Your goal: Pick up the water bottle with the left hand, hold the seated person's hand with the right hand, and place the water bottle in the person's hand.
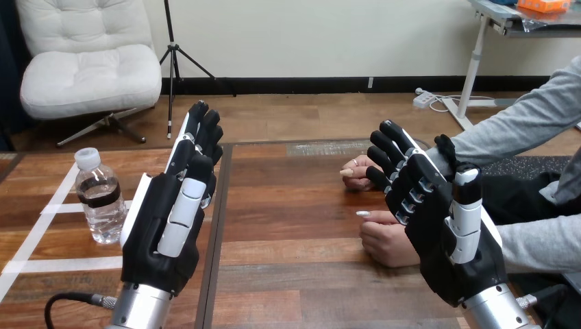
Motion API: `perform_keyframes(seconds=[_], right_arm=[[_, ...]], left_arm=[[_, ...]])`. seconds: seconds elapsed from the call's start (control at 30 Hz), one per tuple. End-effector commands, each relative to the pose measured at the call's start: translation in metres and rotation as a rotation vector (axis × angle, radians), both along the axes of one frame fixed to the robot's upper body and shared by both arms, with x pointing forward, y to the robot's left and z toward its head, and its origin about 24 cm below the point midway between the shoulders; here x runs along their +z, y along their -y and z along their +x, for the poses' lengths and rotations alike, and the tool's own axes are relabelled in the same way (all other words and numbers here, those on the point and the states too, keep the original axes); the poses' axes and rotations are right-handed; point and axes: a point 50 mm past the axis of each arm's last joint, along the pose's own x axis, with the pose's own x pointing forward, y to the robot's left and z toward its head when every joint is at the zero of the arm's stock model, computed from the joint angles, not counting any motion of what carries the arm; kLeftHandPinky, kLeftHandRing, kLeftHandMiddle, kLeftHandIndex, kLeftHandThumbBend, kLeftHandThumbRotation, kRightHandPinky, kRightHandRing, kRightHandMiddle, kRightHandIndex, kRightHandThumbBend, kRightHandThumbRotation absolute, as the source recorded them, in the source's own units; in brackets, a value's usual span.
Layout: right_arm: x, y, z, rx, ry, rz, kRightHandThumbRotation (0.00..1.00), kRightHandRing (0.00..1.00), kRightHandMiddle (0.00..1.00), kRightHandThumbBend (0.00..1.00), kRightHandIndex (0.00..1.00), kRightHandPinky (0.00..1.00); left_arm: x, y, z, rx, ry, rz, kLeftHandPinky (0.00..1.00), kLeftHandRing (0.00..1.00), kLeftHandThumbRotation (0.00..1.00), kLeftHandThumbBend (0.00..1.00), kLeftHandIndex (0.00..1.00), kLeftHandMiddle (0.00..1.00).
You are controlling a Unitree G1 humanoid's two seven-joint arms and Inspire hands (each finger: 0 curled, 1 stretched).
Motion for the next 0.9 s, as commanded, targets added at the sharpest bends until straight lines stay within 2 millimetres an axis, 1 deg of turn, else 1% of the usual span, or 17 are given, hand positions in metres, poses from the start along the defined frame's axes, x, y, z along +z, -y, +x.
perform_keyframes(seconds=[0.0, 0.2, 0.57, 0.67, 0.87], right_arm=[[0.021, -0.007, 0.010, 0.013, 0.102, 0.008, 1.00, 1.00, 0.98, 0.95, 0.97, 1.00], [0.020, -0.007, 0.010, 0.016, 0.103, 0.007, 1.00, 1.00, 0.98, 0.96, 0.97, 1.00], [0.020, -0.008, 0.009, 0.015, 0.099, 0.010, 1.00, 1.00, 0.98, 0.95, 0.96, 1.00], [0.020, -0.007, 0.009, 0.017, 0.101, 0.008, 1.00, 1.00, 0.98, 0.95, 0.96, 1.00], [0.020, -0.007, 0.008, 0.020, 0.095, 0.012, 1.00, 1.00, 0.98, 0.95, 0.96, 1.00]], left_arm=[[0.012, 0.002, 0.008, 0.002, 0.072, -0.009, 1.00, 1.00, 0.80, 0.69, 1.00, 1.00], [0.012, 0.003, 0.009, 0.002, 0.074, -0.008, 1.00, 1.00, 0.79, 0.70, 0.99, 1.00], [0.012, 0.002, 0.008, 0.003, 0.078, 0.003, 1.00, 1.00, 0.79, 0.70, 0.98, 1.00], [0.014, 0.001, 0.008, 0.003, 0.079, 0.022, 1.00, 1.00, 0.80, 0.70, 0.99, 1.00], [0.024, -0.005, 0.010, 0.019, 0.114, 0.105, 1.00, 1.00, 0.82, 0.70, 1.00, 1.00]])
